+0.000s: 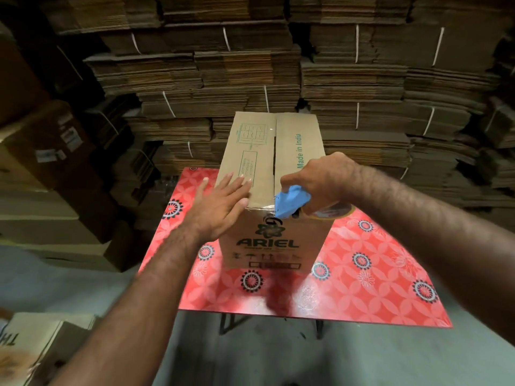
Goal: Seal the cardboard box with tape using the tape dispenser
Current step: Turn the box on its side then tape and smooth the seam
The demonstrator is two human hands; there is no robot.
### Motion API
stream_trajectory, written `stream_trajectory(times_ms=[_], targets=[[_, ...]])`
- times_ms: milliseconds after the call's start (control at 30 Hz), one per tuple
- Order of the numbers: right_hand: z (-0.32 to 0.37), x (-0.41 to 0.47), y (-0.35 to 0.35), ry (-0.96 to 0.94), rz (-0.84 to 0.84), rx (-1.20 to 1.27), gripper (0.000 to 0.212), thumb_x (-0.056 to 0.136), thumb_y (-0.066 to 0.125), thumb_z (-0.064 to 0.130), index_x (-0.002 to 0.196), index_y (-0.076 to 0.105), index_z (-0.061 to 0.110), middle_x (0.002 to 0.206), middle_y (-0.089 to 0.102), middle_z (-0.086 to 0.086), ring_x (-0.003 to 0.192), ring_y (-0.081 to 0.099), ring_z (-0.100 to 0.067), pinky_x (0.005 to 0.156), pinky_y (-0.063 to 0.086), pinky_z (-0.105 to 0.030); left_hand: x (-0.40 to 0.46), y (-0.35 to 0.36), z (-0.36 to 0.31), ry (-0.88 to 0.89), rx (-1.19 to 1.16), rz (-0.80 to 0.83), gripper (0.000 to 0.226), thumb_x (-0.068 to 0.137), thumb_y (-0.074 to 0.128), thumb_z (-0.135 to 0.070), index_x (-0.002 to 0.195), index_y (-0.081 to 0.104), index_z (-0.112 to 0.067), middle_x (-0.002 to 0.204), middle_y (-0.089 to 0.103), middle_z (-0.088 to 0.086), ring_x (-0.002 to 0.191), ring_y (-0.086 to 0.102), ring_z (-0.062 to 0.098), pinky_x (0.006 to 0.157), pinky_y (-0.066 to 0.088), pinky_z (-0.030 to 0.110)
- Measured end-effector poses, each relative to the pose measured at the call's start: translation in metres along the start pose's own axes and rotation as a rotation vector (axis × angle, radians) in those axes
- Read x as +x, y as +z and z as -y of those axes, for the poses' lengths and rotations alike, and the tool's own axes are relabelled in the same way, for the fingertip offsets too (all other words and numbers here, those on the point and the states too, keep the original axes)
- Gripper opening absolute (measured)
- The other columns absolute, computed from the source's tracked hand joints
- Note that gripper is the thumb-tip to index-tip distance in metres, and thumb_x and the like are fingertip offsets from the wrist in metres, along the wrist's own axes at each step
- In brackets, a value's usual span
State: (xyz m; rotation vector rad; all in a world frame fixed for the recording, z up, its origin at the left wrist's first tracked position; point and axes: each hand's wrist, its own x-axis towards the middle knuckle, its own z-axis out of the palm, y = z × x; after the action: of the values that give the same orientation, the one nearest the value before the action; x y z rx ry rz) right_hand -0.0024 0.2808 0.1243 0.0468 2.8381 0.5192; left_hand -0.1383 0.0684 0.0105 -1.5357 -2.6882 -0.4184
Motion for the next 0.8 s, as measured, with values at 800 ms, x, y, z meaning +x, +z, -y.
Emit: stream_trajectory(times_ms=[800], targets=[[-0.05, -0.035, 0.038, 0.065, 0.059, 0.09, 0.059, 0.082, 0.06, 0.066, 0.131, 0.03, 0.058, 0.11, 0.064, 0.009, 0.089, 0.062, -0.019, 0.056, 0.044, -0.028, 0.04, 0.026, -0.028, -0.07, 0.136, 0.043, 0.055, 0.104, 0.011, -0.048, 0.157, 0.014, -0.034, 0.164, 0.009, -0.019, 0.152, 0.006, 0.008, 0.12, 0.006, 0.058]])
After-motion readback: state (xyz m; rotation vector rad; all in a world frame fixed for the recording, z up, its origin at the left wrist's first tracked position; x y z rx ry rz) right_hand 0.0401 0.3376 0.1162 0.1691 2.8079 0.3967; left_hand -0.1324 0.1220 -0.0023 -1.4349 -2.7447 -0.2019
